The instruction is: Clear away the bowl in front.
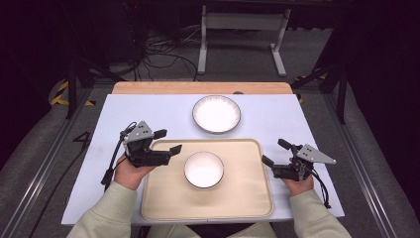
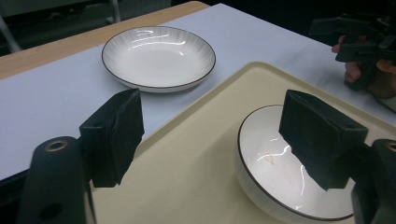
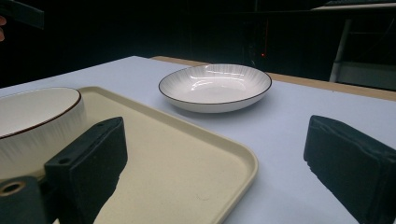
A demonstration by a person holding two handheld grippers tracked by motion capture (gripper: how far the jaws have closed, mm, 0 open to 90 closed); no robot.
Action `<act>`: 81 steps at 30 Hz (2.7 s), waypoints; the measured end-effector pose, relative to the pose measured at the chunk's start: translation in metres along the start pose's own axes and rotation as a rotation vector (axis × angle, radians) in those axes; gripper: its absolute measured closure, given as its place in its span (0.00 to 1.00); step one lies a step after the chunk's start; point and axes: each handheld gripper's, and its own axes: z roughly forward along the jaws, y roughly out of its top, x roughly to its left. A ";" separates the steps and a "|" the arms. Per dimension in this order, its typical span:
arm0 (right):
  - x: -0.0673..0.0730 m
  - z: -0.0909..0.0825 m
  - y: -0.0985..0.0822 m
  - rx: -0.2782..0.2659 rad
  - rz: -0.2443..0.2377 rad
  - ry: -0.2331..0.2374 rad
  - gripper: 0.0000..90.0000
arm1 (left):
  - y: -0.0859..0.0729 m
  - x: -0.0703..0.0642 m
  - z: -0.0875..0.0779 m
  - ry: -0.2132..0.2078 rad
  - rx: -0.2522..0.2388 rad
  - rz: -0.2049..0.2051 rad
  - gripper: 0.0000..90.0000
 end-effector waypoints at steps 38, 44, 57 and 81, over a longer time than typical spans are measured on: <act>-0.001 -0.004 0.001 -0.032 -0.017 -0.012 0.02 | -0.053 0.040 -0.031 0.020 -0.188 -0.094 0.01; 0.000 -0.007 0.003 -0.050 -0.027 0.005 0.00 | -0.066 0.048 -0.036 0.037 -0.185 -0.116 0.01; 0.004 -0.015 0.006 -0.111 -0.080 0.047 0.00 | -0.091 0.054 -0.042 0.019 -0.200 -0.160 0.01; 0.003 -0.016 -0.003 -0.111 -0.057 0.037 0.00 | -0.115 0.045 -0.037 0.056 -0.147 -0.103 0.01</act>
